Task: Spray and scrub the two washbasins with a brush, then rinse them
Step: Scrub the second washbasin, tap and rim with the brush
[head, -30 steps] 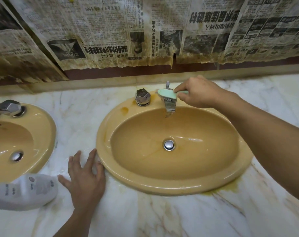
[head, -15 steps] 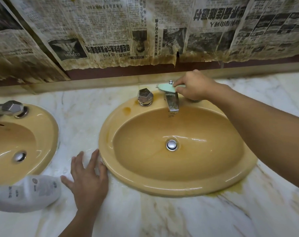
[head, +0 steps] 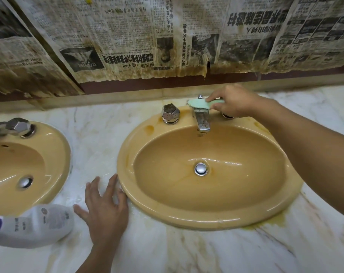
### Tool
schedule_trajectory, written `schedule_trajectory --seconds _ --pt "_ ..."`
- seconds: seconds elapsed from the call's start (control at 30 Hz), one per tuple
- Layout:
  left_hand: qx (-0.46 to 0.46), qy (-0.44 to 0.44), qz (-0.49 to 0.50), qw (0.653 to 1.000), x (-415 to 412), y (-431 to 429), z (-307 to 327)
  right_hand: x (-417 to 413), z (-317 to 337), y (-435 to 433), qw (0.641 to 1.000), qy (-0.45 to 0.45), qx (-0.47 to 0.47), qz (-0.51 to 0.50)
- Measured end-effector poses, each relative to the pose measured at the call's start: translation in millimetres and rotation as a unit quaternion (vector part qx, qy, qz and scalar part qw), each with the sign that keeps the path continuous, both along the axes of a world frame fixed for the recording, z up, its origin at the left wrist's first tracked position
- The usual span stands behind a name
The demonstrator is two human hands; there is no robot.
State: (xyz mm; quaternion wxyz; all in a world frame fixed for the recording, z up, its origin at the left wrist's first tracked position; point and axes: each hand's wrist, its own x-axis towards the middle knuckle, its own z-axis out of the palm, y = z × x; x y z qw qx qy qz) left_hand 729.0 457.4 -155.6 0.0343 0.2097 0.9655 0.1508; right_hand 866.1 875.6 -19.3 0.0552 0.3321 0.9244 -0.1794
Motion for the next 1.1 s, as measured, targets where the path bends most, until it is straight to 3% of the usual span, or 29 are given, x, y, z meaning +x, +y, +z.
schedule_trajectory --seconds 0.1,0.37,0.53,0.67,0.9,1.1 --pt "-0.003 0.001 0.002 1.000 0 0 -1 17 3 14 0.998 0.005 -0.055 -0.036" --pt "-0.001 0.009 -0.004 1.000 1 2 2 16 -10 -6 0.995 0.064 -0.042 -0.063" --pt "0.001 0.007 0.000 1.000 2 4 5 51 -13 -15 0.954 0.170 -0.124 -0.213" --pt "-0.002 0.007 -0.001 1.000 1 4 4 26 -34 -32 0.970 0.093 -0.106 -0.197" --pt "-0.005 0.010 -0.001 1.000 -1 2 1 5 -55 -41 0.962 0.114 -0.083 -0.232" --pt "-0.004 0.007 0.000 1.000 -1 3 2 18 -59 -47 0.968 0.055 -0.039 -0.240"
